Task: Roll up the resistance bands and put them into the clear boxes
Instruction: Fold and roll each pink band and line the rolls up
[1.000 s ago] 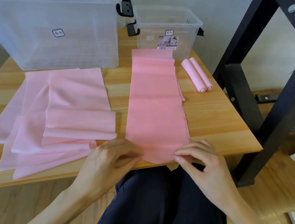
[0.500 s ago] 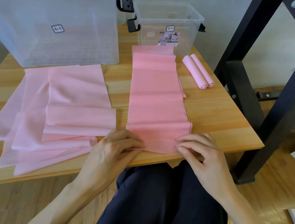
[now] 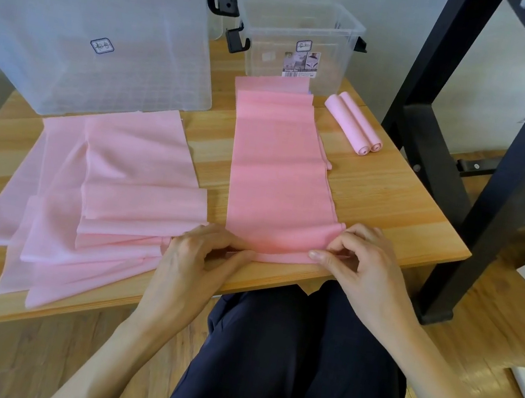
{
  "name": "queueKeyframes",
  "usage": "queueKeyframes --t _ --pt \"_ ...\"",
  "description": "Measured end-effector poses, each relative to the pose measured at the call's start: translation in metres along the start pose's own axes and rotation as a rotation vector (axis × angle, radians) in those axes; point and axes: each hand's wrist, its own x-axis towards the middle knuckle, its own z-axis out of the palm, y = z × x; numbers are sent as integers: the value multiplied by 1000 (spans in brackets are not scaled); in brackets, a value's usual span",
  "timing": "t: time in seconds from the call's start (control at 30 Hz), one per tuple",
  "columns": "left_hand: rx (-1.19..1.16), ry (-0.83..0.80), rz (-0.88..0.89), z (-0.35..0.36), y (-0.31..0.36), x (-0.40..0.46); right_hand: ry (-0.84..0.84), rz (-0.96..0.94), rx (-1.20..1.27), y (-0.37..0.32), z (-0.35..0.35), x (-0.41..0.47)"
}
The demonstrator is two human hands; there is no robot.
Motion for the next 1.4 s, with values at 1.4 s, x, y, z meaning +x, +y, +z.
queueKeyframes --t 1.4 --pt "217 -40 113 0 -4 4 -71 -65 -57 -4 -6 2"
